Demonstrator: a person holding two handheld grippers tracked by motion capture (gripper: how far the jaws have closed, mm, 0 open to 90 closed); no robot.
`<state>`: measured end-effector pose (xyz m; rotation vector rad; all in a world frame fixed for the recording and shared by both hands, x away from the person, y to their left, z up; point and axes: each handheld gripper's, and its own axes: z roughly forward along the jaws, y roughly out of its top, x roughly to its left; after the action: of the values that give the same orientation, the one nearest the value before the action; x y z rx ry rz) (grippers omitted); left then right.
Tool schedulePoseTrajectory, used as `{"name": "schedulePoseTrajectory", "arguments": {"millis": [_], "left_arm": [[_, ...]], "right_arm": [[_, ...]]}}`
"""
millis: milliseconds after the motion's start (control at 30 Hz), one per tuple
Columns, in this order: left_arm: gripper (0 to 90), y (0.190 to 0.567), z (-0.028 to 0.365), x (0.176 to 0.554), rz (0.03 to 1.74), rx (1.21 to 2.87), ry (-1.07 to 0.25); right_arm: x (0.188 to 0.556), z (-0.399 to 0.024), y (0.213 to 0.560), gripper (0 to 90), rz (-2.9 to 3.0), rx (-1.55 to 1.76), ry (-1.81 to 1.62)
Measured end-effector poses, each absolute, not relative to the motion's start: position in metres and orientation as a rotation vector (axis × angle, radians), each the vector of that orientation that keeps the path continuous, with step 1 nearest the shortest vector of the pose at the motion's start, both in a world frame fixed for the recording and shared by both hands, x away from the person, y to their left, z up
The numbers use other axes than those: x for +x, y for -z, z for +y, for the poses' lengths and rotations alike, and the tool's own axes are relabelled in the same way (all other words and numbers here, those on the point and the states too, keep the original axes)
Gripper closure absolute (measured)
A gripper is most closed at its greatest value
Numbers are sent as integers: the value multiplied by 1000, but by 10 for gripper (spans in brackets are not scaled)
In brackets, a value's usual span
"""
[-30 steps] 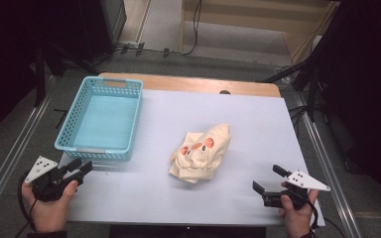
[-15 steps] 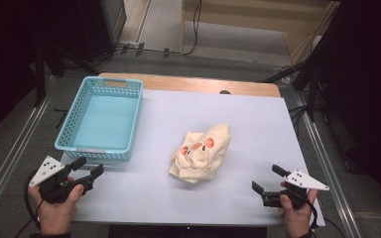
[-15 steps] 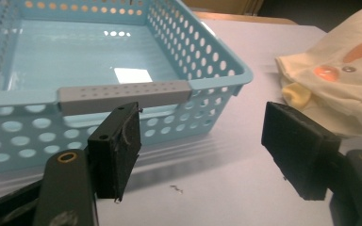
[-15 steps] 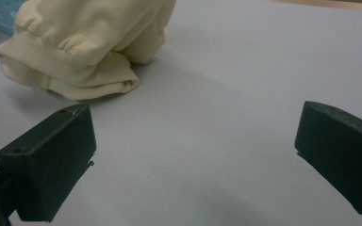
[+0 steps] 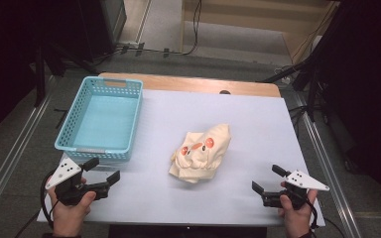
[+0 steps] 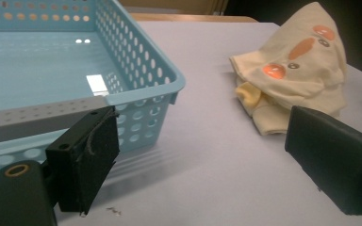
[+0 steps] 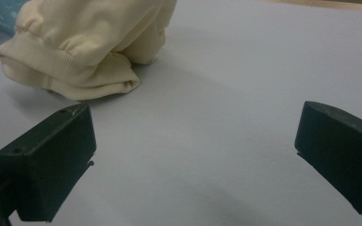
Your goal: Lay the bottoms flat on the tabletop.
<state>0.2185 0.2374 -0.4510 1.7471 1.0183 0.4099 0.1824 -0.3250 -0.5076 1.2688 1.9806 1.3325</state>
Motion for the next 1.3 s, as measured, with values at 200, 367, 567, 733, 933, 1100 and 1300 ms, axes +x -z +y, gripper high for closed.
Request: {"name": "schedulePoseTrajectory", "arguments": {"millis": [200,367,567,733,933,1100,1300], "left_arm": [[0,450,222,220,978,1784,-394],[0,450,210,222,950,1801,-371],[0,450,193,226,919,1826,-354],[0,450,179,231,890,1850,-338],[0,449,162,237,859,1862,-322],[0,450,151,239,838,1882,-314],[0,453,141,241,828,1898,-302]], "right_arm": [[183,-322,507,0,1985,1254,-1333],[183,-318,502,0,1982,1254,-1348],[184,-311,499,0,2002,1229,-1352],[185,-308,496,0,2009,1219,-1367],[189,-304,491,0,2012,1205,-1397],[191,-297,487,0,2027,1181,-1401],[195,-291,483,0,2044,1161,-1426]]}}
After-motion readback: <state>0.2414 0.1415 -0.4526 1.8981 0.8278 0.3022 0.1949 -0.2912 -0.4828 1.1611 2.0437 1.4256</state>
